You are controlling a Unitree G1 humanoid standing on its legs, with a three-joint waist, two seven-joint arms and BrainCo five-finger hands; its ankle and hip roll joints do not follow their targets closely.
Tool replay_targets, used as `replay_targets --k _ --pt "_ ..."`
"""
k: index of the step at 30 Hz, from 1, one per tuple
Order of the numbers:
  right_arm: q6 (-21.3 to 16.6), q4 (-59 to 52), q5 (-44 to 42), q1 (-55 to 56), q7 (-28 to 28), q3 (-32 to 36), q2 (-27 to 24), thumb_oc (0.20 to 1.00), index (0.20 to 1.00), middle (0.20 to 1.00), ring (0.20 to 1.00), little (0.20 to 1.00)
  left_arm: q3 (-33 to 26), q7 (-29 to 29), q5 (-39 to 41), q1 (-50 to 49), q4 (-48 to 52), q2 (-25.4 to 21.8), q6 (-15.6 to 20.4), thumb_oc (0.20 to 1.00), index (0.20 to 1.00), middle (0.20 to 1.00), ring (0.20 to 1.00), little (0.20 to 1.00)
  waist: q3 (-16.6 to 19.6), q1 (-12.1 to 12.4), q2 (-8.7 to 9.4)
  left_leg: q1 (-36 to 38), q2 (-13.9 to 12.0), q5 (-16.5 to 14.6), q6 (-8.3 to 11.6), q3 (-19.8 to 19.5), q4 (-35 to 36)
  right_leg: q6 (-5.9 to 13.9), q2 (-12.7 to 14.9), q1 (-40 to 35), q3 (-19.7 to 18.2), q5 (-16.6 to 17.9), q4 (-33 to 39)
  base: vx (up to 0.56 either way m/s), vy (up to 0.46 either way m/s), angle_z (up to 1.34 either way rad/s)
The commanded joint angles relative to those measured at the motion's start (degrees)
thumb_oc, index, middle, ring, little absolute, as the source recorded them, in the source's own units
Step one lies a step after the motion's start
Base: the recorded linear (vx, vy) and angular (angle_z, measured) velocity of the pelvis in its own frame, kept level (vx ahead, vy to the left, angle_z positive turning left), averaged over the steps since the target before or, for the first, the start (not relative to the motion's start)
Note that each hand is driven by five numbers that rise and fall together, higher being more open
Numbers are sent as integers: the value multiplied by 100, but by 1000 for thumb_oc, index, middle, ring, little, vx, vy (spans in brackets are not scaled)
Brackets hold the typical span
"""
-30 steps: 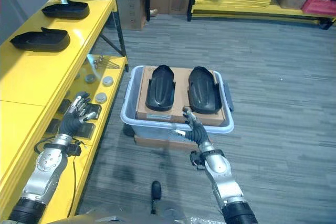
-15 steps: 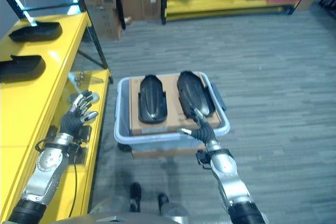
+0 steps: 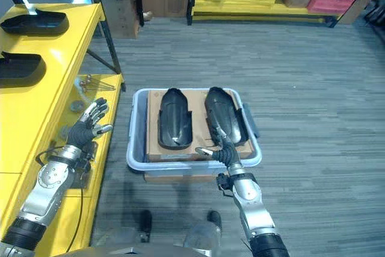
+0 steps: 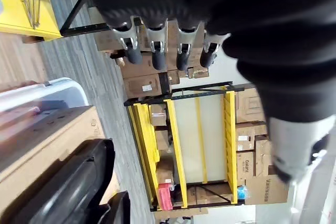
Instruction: Move parts from the plastic box to the shelf.
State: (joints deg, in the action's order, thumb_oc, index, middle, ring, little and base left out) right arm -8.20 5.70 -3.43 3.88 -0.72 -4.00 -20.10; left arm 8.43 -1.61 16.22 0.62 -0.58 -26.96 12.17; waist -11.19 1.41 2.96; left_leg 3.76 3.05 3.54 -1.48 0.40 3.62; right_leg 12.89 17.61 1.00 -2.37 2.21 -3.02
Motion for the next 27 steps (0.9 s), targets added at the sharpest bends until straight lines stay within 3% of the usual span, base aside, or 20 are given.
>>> replay_targets --k 1,2,5,8,9,10,11,13,17,21,27 --pt "-256 -242 150 -293 94 162 -338 1000 1000 1000 1000 1000 -214 55 60 91 334 144 302 1000 1000 1000 1000 1000 277 14 -133 349 -514 -868 209 -390 45 -173 -485 -127 235 157 393 93 -196 3" --pt "-256 -242 150 -293 94 162 -338 1000 1000 1000 1000 1000 -215 55 60 91 335 144 302 1000 1000 1000 1000 1000 276 12 -134 351 -515 -868 210 -391 45 -173 -485 -131 237 158 395 90 -291 -11" --pt "-307 -326 190 -320 184 322 -593 1000 1000 1000 1000 1000 -210 56 160 35 312 245 299 1000 1000 1000 1000 1000 294 5 -131 356 -851 -844 423 -460 -64 -358 -819 -380 326 -26 631 84 -326 -5" --pt "-340 -327 178 -280 335 510 -661 1000 1000 1000 1000 1000 -126 51 176 114 282 292 294 1000 1000 1000 1000 1000 219 -73 -164 224 -912 -785 499 -485 -210 -430 -884 -495 473 -76 723 -36 -143 1" --pt "-358 -257 95 -294 569 748 -731 1000 1000 1000 1000 1000 -4 70 165 309 227 336 304 1000 1000 1000 1000 1000 103 -180 -145 -71 -919 -610 560 -136 -419 -424 -831 -506 697 -111 802 -98 -56 9" --pt "-358 -255 94 -297 569 751 -732 1000 1000 1000 1000 1000 -2 70 164 316 223 338 305 1000 1000 1000 1000 1000 113 -185 -143 -99 -913 -616 558 -144 -440 -423 -825 -492 704 -110 802 -103 -91 46" --pt "-369 -252 17 -229 661 959 -769 1000 1000 1000 1000 1000 50 57 123 375 258 364 312 1000 1000 1000 1000 1000 96 -265 -164 -162 -945 -635 572 191 -395 -417 -823 -490 866 -204 802 4 -61 55" --pt "-360 -132 42 -167 746 1084 -823 1000 1000 1000 1000 1000 108 11 143 306 265 385 305 1000 1000 1000 1000 1000 108 -296 -237 -58 -1025 -609 561 338 -159 -442 -903 -503 892 -241 802 29 -70 50" --pt "-329 135 115 -267 911 1172 -936 1000 1000 1000 1000 1000 242 -65 166 312 241 400 276 1000 1000 1000 1000 1000 93 -294 -310 -9 -1080 -464 585 313 60 -452 -940 -468 943 -250 802 1 -12 6" --pt "-203 838 332 -821 1485 1216 -1207 1000 1000 1000 1000 1000 452 -167 258 289 256 338 226 1000 1000 1000 1000 1000 17 -240 -378 -208 -1070 -437 589 239 138 -444 -953 -317 1019 -228 802 -43 -14 13" --pt "-43 2218 166 -2315 2015 589 -1756 1000 1000 1000 1000 1000 910 -26 362 759 215 162 311 1000 1000 1000 1000 1000 -383 -25 -425 -737 -1025 -309 619 111 138 -452 -969 206 1061 -96 802 -87 3 17"
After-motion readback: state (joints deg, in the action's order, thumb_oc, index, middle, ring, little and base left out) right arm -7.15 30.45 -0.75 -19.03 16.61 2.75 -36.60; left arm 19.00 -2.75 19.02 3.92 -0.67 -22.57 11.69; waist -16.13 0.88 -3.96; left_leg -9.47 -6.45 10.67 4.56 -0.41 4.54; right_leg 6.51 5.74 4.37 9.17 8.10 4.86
